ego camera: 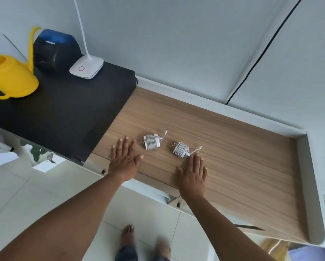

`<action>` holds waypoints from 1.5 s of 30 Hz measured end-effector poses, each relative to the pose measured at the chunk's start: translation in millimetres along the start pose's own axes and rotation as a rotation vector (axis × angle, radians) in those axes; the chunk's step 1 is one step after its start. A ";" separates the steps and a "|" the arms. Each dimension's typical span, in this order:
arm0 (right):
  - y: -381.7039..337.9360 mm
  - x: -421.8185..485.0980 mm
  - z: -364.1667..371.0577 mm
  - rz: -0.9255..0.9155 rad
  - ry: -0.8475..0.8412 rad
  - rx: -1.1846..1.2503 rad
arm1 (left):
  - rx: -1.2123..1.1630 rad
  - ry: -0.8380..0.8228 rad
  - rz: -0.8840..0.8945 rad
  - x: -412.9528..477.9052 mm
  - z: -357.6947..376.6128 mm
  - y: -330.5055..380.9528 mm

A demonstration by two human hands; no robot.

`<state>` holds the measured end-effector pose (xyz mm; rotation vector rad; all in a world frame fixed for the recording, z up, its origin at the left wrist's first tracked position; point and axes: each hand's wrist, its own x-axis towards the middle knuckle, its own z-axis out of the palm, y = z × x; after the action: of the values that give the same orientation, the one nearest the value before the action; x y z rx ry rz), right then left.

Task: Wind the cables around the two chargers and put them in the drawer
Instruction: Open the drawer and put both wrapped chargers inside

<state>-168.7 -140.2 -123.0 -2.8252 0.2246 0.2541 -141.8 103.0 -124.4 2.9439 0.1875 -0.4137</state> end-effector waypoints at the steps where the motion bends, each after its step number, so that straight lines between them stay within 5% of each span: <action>1: -2.2 0.6 3.7 0.006 0.005 -0.026 | 0.004 -0.005 -0.002 1.6 1.0 0.3; 11: -5.1 -2.5 14.6 0.004 0.050 -0.118 | -0.101 0.084 0.004 2.3 6.4 -1.4; 15: -6.6 -3.8 13.3 0.014 0.073 -0.142 | -0.711 0.472 -0.100 -36.8 5.8 15.0; 17: -6.9 -3.7 13.4 0.015 0.076 -0.147 | -0.977 0.535 -0.265 -62.9 11.2 26.9; 19: -6.6 -3.7 13.8 0.016 0.100 -0.165 | -1.285 0.428 -0.494 -76.6 29.2 30.3; 22: -6.8 -4.1 15.8 0.022 0.121 -0.176 | -1.706 -0.066 -0.813 -82.2 65.8 26.1; 24: -7.2 -3.3 16.5 0.021 0.134 -0.168 | -1.846 -0.332 -0.835 -78.9 91.0 24.3; 27: -6.3 -2.0 19.4 0.019 0.153 -0.163 | -2.016 -0.501 -0.877 -64.4 122.2 26.4; 35: -4.1 0.3 24.8 -0.005 0.210 -0.179 | -2.316 -0.466 -0.998 -27.6 145.8 45.9; 45: -2.4 -0.4 23.7 -0.004 0.189 -0.170 | -2.354 -0.455 -0.975 -48.2 153.6 43.7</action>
<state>-172.2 -130.7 -144.5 -3.0196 0.2483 0.0040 -221.7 28.1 -250.2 0.3198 1.0164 -0.3776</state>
